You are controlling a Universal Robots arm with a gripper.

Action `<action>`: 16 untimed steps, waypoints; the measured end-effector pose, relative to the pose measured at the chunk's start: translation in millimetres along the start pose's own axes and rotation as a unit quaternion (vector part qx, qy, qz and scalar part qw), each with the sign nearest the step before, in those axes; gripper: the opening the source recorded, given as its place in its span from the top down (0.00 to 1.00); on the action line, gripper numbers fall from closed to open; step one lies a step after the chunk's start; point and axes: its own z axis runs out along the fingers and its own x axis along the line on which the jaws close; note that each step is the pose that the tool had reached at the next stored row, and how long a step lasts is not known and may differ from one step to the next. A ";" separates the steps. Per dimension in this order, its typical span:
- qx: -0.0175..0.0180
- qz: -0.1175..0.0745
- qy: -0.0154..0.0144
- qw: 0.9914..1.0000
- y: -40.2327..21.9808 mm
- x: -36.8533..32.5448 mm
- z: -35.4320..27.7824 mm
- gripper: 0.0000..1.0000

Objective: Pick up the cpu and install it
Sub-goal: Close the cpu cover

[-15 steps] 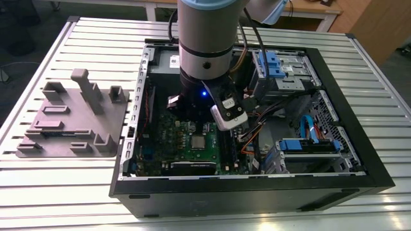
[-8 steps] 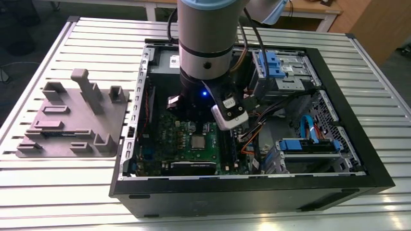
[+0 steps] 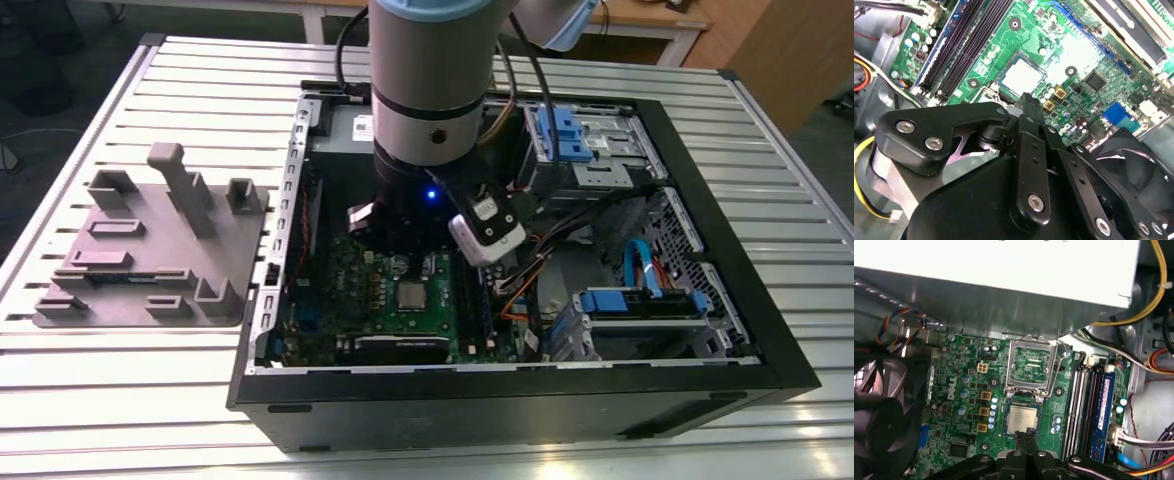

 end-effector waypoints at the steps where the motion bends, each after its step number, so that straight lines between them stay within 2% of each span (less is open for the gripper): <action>1: 0.000 -0.001 0.000 1.000 -0.1 -0.2 0.1 0.90; 7: 0.000 -0.001 0.000 1.000 0.6 -9.0 1.1 0.90; 9: 0.000 -0.003 0.000 1.000 0.8 -10.1 1.3 0.90; 13: 0.000 -0.027 0.000 1.000 0.8 -10.3 1.3 0.90; 16: -0.001 -0.051 0.000 0.999 0.8 -10.4 1.2 0.90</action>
